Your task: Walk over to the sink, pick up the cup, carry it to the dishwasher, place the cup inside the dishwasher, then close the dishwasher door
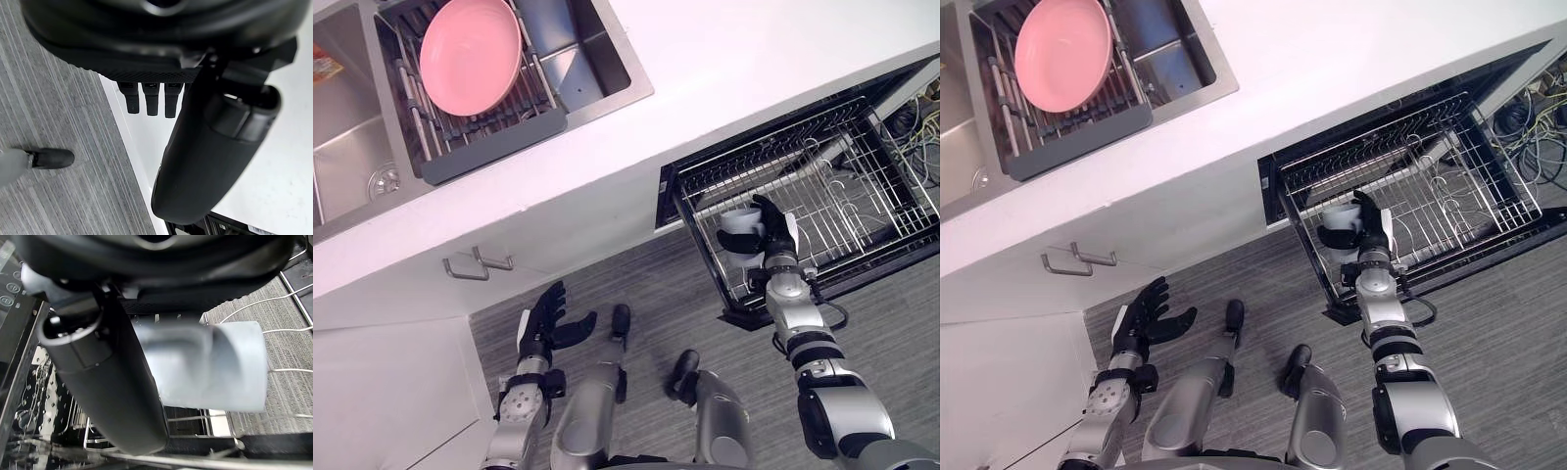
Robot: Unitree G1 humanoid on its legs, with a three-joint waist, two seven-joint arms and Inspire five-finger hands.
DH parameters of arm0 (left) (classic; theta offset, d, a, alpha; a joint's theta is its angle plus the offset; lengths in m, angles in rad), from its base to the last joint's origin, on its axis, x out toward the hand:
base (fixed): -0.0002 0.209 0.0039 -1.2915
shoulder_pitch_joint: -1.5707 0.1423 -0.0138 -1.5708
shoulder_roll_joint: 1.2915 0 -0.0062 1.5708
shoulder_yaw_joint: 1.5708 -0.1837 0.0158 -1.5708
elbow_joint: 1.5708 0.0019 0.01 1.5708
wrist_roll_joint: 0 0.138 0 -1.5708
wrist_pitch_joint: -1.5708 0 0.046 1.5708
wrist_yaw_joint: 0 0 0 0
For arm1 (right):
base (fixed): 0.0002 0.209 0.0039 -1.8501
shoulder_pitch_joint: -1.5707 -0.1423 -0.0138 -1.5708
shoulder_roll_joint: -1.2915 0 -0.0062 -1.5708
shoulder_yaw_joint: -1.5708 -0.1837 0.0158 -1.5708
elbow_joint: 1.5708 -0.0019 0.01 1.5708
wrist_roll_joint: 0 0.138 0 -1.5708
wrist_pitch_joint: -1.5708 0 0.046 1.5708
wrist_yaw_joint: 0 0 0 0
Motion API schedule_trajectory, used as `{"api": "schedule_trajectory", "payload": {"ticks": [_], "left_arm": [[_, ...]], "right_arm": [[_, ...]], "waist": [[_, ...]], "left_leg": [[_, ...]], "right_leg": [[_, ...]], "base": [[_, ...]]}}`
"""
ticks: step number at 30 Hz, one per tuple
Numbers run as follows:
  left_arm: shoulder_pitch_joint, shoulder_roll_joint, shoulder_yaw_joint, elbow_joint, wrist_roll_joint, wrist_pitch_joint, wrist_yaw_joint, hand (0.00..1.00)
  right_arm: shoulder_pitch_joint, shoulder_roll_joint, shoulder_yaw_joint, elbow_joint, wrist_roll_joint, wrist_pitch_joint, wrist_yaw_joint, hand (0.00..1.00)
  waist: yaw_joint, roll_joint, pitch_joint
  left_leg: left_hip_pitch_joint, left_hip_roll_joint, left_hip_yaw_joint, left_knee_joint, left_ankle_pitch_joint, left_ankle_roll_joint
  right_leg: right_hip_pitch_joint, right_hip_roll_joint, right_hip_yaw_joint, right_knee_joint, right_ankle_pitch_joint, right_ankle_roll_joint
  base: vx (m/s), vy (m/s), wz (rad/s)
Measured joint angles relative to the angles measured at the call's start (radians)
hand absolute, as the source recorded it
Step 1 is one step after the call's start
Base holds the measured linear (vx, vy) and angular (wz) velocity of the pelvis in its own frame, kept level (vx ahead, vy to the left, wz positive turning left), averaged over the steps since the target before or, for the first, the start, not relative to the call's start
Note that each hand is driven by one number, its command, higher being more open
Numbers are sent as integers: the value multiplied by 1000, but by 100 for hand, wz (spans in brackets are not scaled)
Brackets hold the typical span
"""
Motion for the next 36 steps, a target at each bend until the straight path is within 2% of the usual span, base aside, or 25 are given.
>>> {"api": "schedule_trajectory", "payload": {"ticks": [3,8,14,18,20,23,28,30,34,35,36], "left_arm": [[-7,-8,0,2,0,-1,0,90],[-8,-22,0,23,1,-2,1,90],[-8,-25,2,89,2,1,1,90],[15,-28,13,128,13,8,0,90],[35,-40,48,159,23,11,0,90],[59,-41,82,213,34,22,1,90],[78,-52,91,264,41,26,2,90],[78,-62,91,290,43,26,1,90],[64,-74,78,332,55,25,0,90],[66,-75,75,337,57,26,-1,90],[59,-75,68,354,59,26,-1,90]], "right_arm": [[4,14,-22,-51,2,1,-18,90],[111,26,-29,-274,2,-11,-34,90],[335,137,-33,-558,-2,-22,-39,90],[507,215,-34,-717,-12,-22,-23,90],[613,257,-37,-845,-22,-24,-13,90],[702,290,-38,-972,-44,-41,4,90],[779,306,-37,-1118,-54,-95,24,90],[793,306,-37,-1137,-53,-122,32,90],[786,278,-32,-1138,-51,-125,41,90],[768,258,-28,-1136,-51,-125,41,90],[744,231,-29,-1135,-52,-125,40,90]], "waist": [[-3,-2,2],[-10,-4,4],[-32,-14,1],[-48,-46,-19],[-67,-74,-50],[-76,-99,-108],[-78,-99,-175],[-86,-99,-201],[-86,-85,-213],[-86,-77,-217],[-97,-68,-222]], "left_leg": [[-1,3,3,4,0,0],[33,6,1,10,-12,-3],[99,13,2,-7,-29,-8],[160,15,12,-5,-54,-11],[186,16,18,9,-82,-10],[223,15,37,37,-122,-5],[258,2,40,79,-152,-6],[260,-6,8,89,-152,-6],[226,-13,-35,99,-156,2],[206,2,32,107,-178,11],[193,47,185,126,-180,11]], "right_leg": [[1,5,3,-5,-1,-1],[57,16,-4,-39,-1,-1],[132,32,-6,-89,3,4],[212,44,-3,-136,7,10],[261,53,-1,-182,16,19],[325,59,17,-239,28,29],[404,54,16,-293,39,40],[432,53,-19,-303,40,42],[451,57,-100,-306,40,42],[451,57,-137,-309,45,43],[462,56,-184,-323,53,49]], "base": [[50,-66,-3],[37,-48,3],[8,-5,-1],[75,-36,-7],[100,-43,-10],[110,-33,-20],[48,-14,-2],[-7,-24,36],[-85,-17,63],[-98,0,90],[-74,0,101]]}}
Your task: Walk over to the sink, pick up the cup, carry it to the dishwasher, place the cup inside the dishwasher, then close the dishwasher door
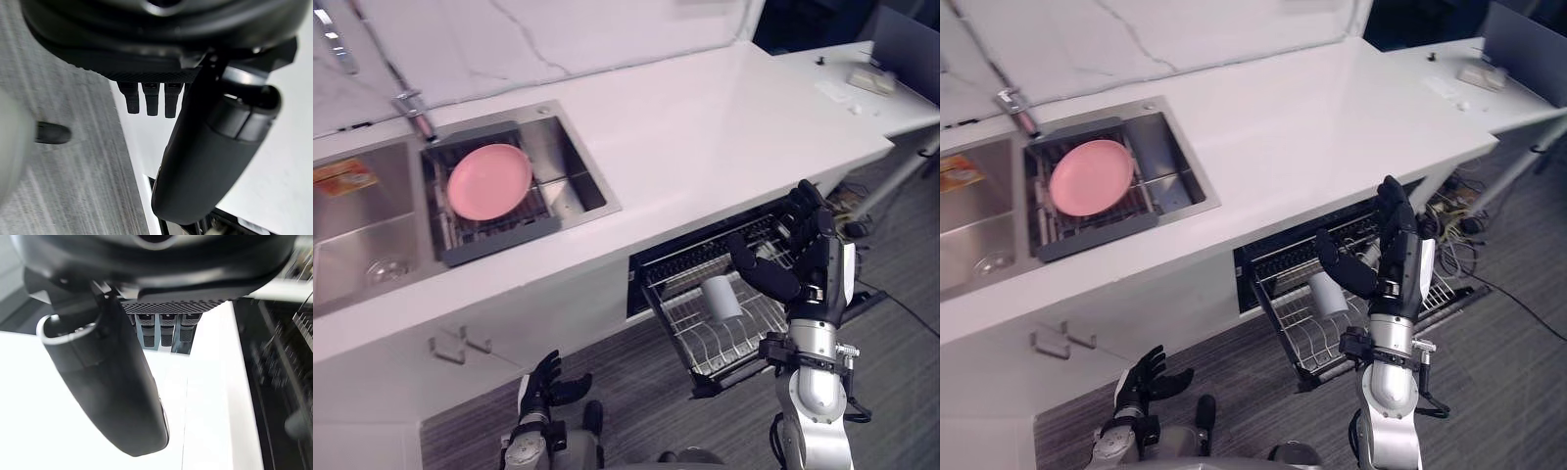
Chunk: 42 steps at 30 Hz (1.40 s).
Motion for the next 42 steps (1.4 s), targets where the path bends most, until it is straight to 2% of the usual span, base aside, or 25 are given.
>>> {"api": "schedule_trajectory", "payload": {"ticks": [1,2,4,6,7,8,9,10,11,12,13,14,15,16,17,18,19,20,21,24,30,34,40,42], "left_arm": [[-3,-1,-5,9,0,0,0,90],[-3,-6,-9,14,0,0,-1,90],[9,-5,-8,14,1,0,-2,90],[15,2,-7,14,3,0,-7,90],[18,7,-6,16,13,0,-10,90],[19,15,-7,18,25,1,-18,90],[19,16,-7,21,29,1,-21,90],[18,17,-8,34,42,1,-23,90],[21,23,-10,40,42,1,-26,90],[24,33,-21,40,43,1,-27,90],[24,45,-36,39,44,1,-30,90],[25,55,-39,37,45,1,-37,90],[26,60,-40,36,47,1,-39,90],[27,62,-40,36,53,1,-39,90],[27,66,-43,35,61,1,-40,90],[27,67,-49,33,63,0,-42,90],[27,69,-51,33,64,0,-44,90],[30,75,-53,33,70,-1,-47,90],[33,72,-53,38,82,2,-48,90],[58,66,-56,6,83,-1,-50,90],[60,44,-81,3,100,-3,-74,90],[60,45,-90,4,107,-5,-81,90],[69,52,-110,4,110,-6,-80,90],[74,52,-116,4,110,-6,-80,90]], "right_arm": [[-13,-21,0,1,0,0,-2,90],[-53,-68,-1,13,-2,0,-5,90],[-123,-119,-1,42,-8,0,-7,90],[-192,-137,-1,86,-17,0,0,90],[-234,-148,-1,124,-33,0,2,90],[-267,-164,-1,165,-39,0,2,90],[-280,-174,0,189,-40,0,3,90],[-303,-193,1,235,-48,5,8,90],[-311,-203,1,262,-52,11,8,90],[-311,-212,1,284,-61,14,8,90],[-311,-221,3,306,-78,18,13,90],[-311,-230,4,314,-82,20,18,90],[-312,-241,9,314,-89,20,22,90],[-312,-254,15,314,-91,20,24,90],[-312,-282,20,314,-109,20,28,90],[-312,-311,20,314,-119,20,32,90],[-312,-323,20,314,-125,20,32,90],[-312,-338,21,314,-128,20,34,90],[-312,-344,21,317,-142,20,38,90],[-333,-348,36,329,-170,20,56,90],[-336,-399,45,354,-210,21,79,90],[-344,-438,88,388,-248,20,89,90],[-346,-444,150,468,-313,21,105,90],[-352,-457,174,494,-346,21,107,90]], "waist": [[-4,7,-5],[-6,20,-13],[5,36,-22],[16,40,-25],[17,38,-24],[16,33,-22],[17,33,-21],[17,34,-23],[14,30,-21],[8,25,-22],[-4,24,-24],[-9,24,-24],[-10,23,-24],[-14,23,-24],[-23,23,-25],[-35,19,-30],[-41,14,-34],[-39,-10,-48],[-46,-11,-62],[-32,9,-76],[-29,12,-81],[-33,17,-89],[-31,22,-92],[-30,30,-97]], "left_leg": [[-8,21,68,12,0,0],[-20,61,197,42,0,0],[-38,59,212,51,1,11],[-41,28,194,43,-5,25],[-37,1,190,41,-13,34],[-29,-21,191,44,-24,50],[-23,-34,188,49,-32,59],[-12,-55,174,59,-50,76],[0,-72,156,62,-60,88],[17,-88,137,53,-64,95],[32,-92,101,42,-67,100],[45,-92,76,29,-67,100],[55,-95,58,17,-67,99],[63,-98,44,9,-67,99],[74,-106,13,-1,-60,90],[81,-117,-14,-12,-56,83],[82,-125,-29,-12,-56,83],[89,-150,-43,-15,-56,83],[91,-156,-60,-15,-56,83],[87,-116,-57,-23,-61,75],[119,-99,-57,-24,-66,67],[119,-100,-65,-24,-67,63],[119,-100,-97,-27,-65,53],[118,-101,-113,-42,-57,41]], "right_leg": [[4,-3,-23,-4,3,2],[8,-10,-64,-5,6,8],[5,-22,-98,-4,13,19],[5,-49,-124,19,7,22],[0,-87,-142,68,-23,15],[-5,-134,-156,137,-59,1],[-9,-157,-155,179,-66,-11],[-33,-206,-124,296,-63,-18],[-67,-240,-60,402,-53,-56],[-121,-258,40,510,-24,-110],[-178,-225,174,567,-62,-83],[-220,-169,285,559,-101,-67],[-249,-131,352,535,-115,-55],[-266,-104,398,511,-118,-52],[-296,-58,485,456,-118,-41],[-312,-22,560,384,-107,-16],[-317,-15,581,340,-94,-3],[-327,-18,594,256,-37,-1],[-320,-21,608,233,17,39],[-283,20,600,136,55,23],[-214,35,593,62,82,16],[-198,33,580,34,88,23],[-175,30,540,18,90,25],[-175,30,528,13,95,24]], "base": [[-31,32,118],[-6,88,101],[6,117,70],[15,134,42],[40,200,55],[56,206,54],[87,216,48],[80,164,40],[118,206,50],[136,178,62],[178,169,71],[190,115,67],[133,61,52],[169,41,58],[166,18,79],[204,14,86],[185,-27,79],[216,-73,67],[227,-88,47],[200,-95,-5],[149,-58,-3],[65,-9,7],[5,-26,20],[-51,-32,15]]}}
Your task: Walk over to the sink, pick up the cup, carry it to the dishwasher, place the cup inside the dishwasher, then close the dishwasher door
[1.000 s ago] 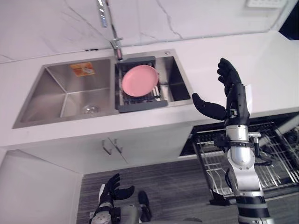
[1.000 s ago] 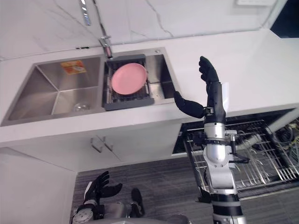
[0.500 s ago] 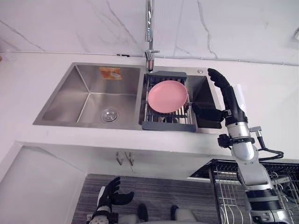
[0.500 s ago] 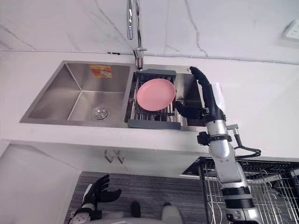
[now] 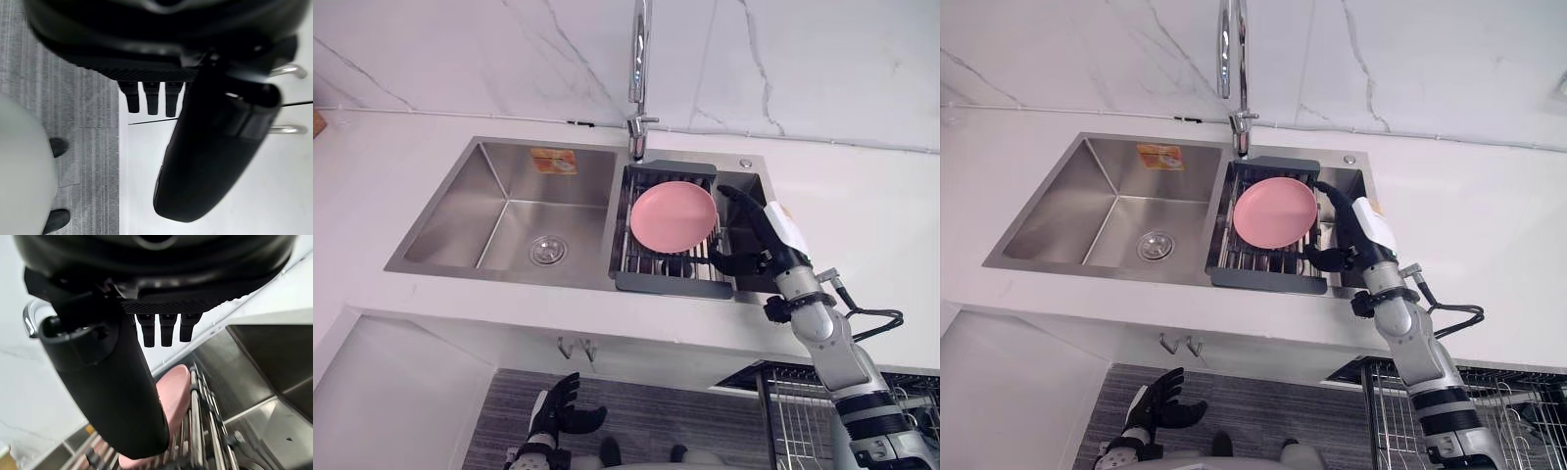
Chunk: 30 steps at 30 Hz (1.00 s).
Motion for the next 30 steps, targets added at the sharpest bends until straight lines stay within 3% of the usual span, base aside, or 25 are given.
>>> {"api": "schedule_trajectory", "payload": {"ticks": [3,12,20,24,29,30], "left_arm": [[4,0,0,0,0,0,0,90],[8,-1,-1,1,0,-3,2,90],[4,-2,-1,1,-2,-6,4,90],[-8,-3,0,-9,-5,-13,25,90],[-34,2,4,-14,-13,-17,41,90],[-44,2,4,-14,-13,-21,42,90]], "right_arm": [[-24,-1,17,41,-22,2,-3,90],[-132,-1,52,161,-147,28,-70,90],[-235,2,103,258,-195,46,-109,90],[-294,2,137,343,-203,54,-109,90],[-368,-9,207,349,-202,45,-84,90],[-392,-12,219,362,-202,48,-84,30]], "waist": [[1,4,-3],[18,10,-5],[26,20,4],[43,20,38],[32,15,77],[32,16,89]], "left_leg": [[0,0,-7,-24,14,-20],[-7,6,-33,-104,73,-12],[-34,5,-42,-111,90,-8],[-43,6,-60,-111,94,-4],[-71,9,-62,-87,96,1],[-76,11,-62,-81,89,-6]], "right_leg": [[-2,1,-9,-15,10,-1],[-33,14,-26,-25,25,-19],[-56,19,-34,-30,31,-19],[-57,19,-53,-30,33,-21],[-72,18,-55,-23,37,-26],[-76,20,-55,-20,38,-28]], "base": [[-52,-18,8],[-103,-24,7],[-9,-11,3],[52,-26,13],[17,-29,-1],[-91,-17,1]]}}
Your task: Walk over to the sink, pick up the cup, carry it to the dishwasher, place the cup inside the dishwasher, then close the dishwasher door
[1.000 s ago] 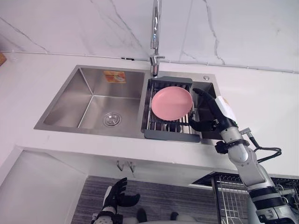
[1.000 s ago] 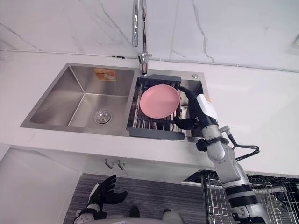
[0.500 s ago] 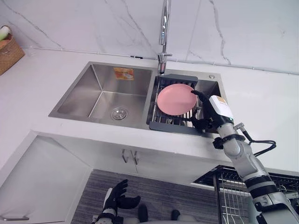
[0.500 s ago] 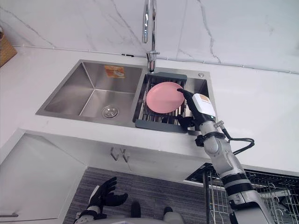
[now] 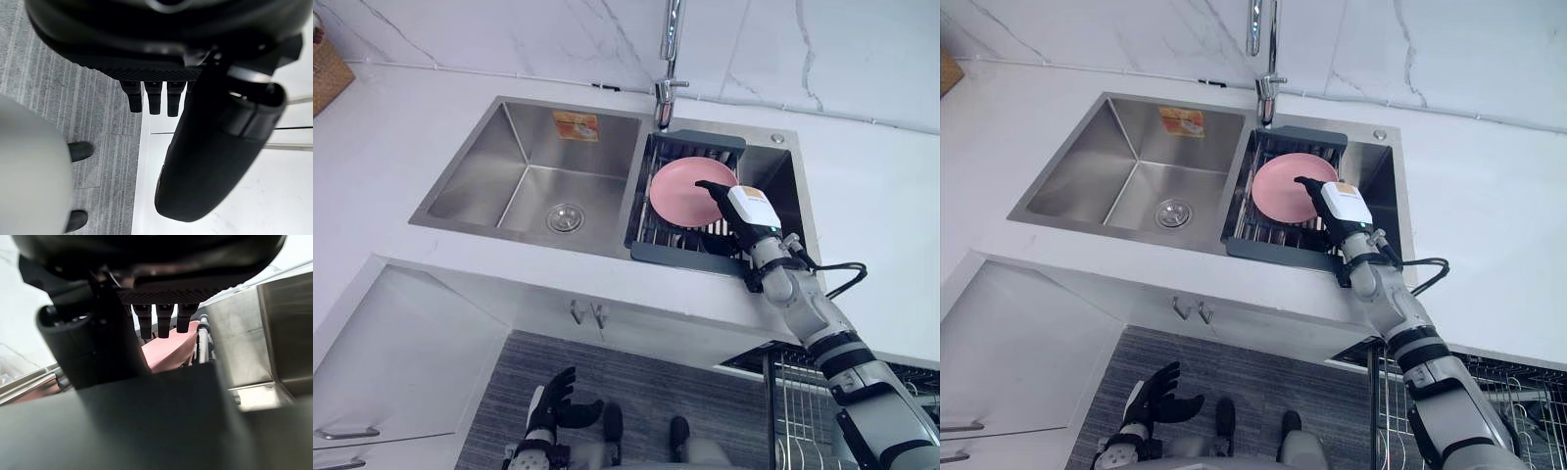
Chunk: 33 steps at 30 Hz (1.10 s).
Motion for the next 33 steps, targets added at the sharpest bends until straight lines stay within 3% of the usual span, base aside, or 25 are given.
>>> {"api": "schedule_trajectory", "payload": {"ticks": [5,15,22,24,33], "left_arm": [[-34,-2,0,0,-18,-3,0,90],[-45,-5,1,1,-37,-3,2,90],[-46,-8,4,0,-35,3,0,90],[-46,-12,4,-7,-34,5,-1,90],[-41,-14,4,-22,-14,9,-20,90]], "right_arm": [[-116,-20,26,50,0,6,0,30],[-164,-64,35,10,0,21,-45,30],[-34,-66,-104,-210,6,23,-53,30],[-23,-65,-159,-252,23,14,-57,30],[80,-35,-231,-413,64,-29,-59,30]], "waist": [[2,9,52],[13,42,78],[13,43,81],[14,42,82],[17,41,81]], "left_leg": [[-66,11,3,39,-4,4],[-111,21,8,24,3,-6],[-103,30,16,17,39,-13],[-85,32,18,8,47,-3],[-2,54,33,-23,34,-13]], "right_leg": [[-45,8,0,3,10,-17],[-67,18,-9,-60,54,-29],[-63,25,-8,-65,78,-26],[-50,27,-7,-63,78,-19],[3,51,15,-52,58,-29]], "base": [[-127,-11,0],[-36,2,5],[92,-28,-1],[132,-38,-1],[97,-54,-7]]}}
